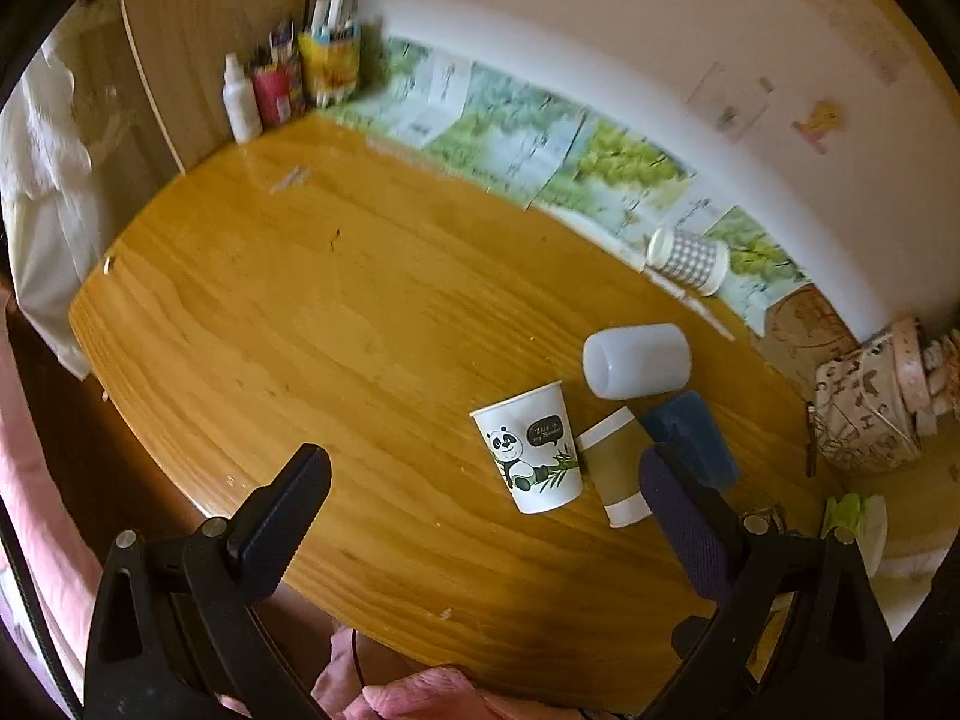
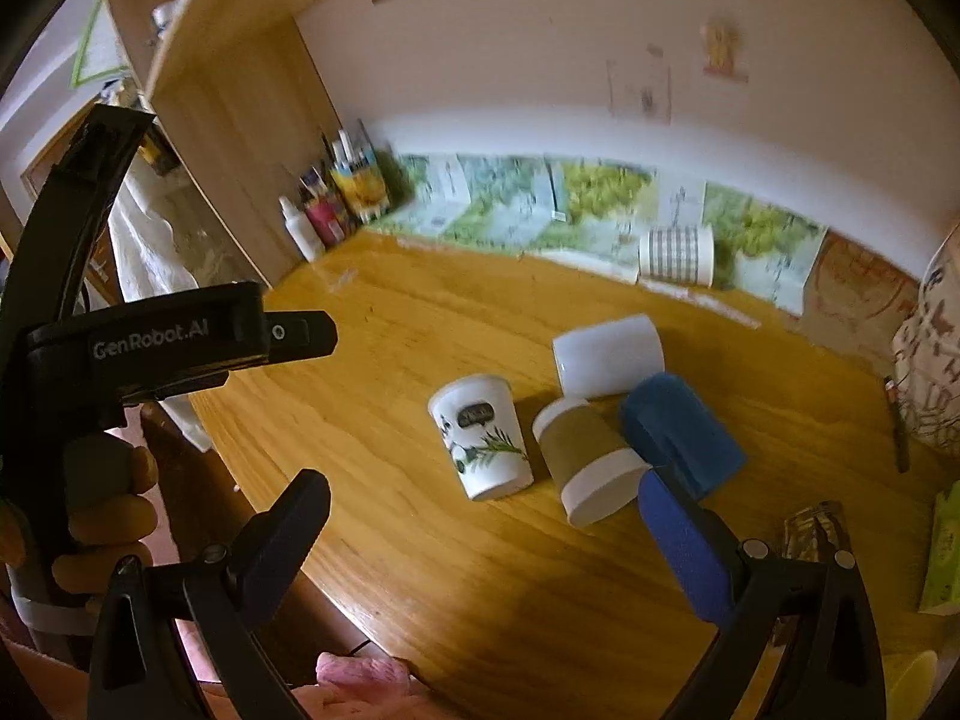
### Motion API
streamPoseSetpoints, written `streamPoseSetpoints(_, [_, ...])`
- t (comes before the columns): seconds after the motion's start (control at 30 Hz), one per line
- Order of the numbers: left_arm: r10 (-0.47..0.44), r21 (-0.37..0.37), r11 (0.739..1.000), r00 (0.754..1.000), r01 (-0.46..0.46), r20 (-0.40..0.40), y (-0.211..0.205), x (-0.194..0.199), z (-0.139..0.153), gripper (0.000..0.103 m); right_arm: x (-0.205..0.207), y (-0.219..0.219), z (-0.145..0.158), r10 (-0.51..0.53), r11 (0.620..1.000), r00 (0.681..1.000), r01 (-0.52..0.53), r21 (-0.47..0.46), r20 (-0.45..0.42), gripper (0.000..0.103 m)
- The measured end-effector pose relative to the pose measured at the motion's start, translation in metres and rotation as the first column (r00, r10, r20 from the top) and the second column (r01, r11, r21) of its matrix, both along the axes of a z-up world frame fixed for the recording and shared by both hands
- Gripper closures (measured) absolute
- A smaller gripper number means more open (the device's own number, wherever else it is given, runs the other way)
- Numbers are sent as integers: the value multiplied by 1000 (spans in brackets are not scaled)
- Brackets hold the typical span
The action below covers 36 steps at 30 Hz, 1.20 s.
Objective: Flip cup upright
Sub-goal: 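Close the left gripper around the white panda-print cup lying on its side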
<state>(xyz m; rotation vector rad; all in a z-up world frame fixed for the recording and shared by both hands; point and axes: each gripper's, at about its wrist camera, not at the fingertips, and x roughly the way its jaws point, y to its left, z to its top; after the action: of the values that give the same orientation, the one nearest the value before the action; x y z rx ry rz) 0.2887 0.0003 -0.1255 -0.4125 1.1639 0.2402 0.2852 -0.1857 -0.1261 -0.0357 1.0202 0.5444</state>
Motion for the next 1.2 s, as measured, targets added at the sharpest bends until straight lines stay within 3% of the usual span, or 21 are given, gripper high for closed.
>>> streamPoseSetpoints(0.4, [72, -125, 987, 980, -96, -188, -11, 42, -63, 1, 61, -28, -58, -3, 999, 971, -5, -34, -239, 0])
streamPoseSetpoints(0.8, [105, -183, 969, 944, -168, -314, -20, 61, -113, 6, 92, -37, -88, 20, 995, 946, -51, -89, -325, 0])
streamPoseSetpoints(1.2, [106, -246, 945, 912, -217, -397, -17, 66, -142, 22, 100, -40, -99, 30, 993, 931, -70, -96, -365, 0])
